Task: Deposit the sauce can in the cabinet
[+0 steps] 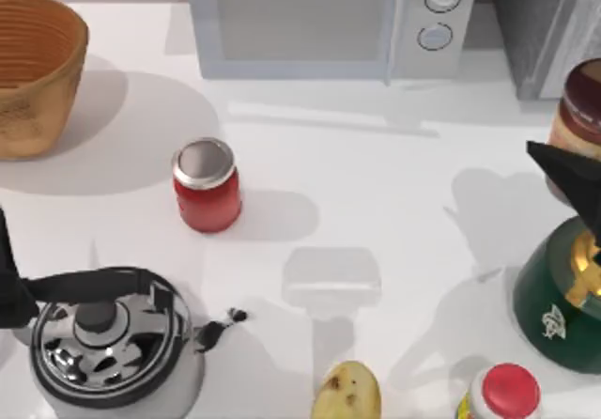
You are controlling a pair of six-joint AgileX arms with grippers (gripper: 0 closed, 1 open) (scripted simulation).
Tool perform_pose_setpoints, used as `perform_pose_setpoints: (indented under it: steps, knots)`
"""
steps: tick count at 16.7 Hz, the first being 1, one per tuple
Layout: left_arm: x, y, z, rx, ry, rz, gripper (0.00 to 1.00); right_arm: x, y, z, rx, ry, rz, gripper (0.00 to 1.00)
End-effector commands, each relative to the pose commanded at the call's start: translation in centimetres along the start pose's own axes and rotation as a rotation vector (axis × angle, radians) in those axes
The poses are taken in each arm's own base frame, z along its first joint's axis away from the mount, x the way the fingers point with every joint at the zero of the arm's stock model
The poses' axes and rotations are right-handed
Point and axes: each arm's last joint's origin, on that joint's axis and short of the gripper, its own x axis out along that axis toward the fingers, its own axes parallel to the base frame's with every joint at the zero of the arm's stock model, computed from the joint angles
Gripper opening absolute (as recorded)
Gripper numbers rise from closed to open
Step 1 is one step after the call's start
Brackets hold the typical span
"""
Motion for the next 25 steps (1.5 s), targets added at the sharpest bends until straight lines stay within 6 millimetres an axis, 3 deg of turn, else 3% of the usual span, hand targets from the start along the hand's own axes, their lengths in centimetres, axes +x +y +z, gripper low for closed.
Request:
perform_pose_setpoints:
  steps: [3,5,9,13,20,23,25]
  knots:
    - [0.0,0.0,0.0,0.000,0.000,0.000,1.00,-4.1,1.9,-3.1,0.039,-0.064,-0.269,0.00]
    - [0.0,0.0,0.0,0.000,0.000,0.000,1.00,-5.7,2.8,-5.5,0.066,-0.116,-0.431,0.00]
    - [0.0,0.0,0.0,0.000,0.000,0.000,1.00,-7.0,3.5,-9.4,0.107,-0.213,-0.677,0.00]
    - [0.0,0.0,0.0,0.000,0.000,0.000,1.00,-7.1,3.4,-11.4,0.126,-0.252,-0.775,0.00]
    - [0.0,0.0,0.0,0.000,0.000,0.000,1.00,-7.1,3.5,-11.2,0.129,-0.251,-0.775,0.00]
    - [0.0,0.0,0.0,0.000,0.000,0.000,1.00,-7.8,3.4,-9.1,0.143,-0.238,-0.800,0.00]
    - [0.0,0.0,0.0,0.000,0.000,0.000,1.00,-8.4,3.3,-6.4,0.152,-0.226,-0.815,0.00]
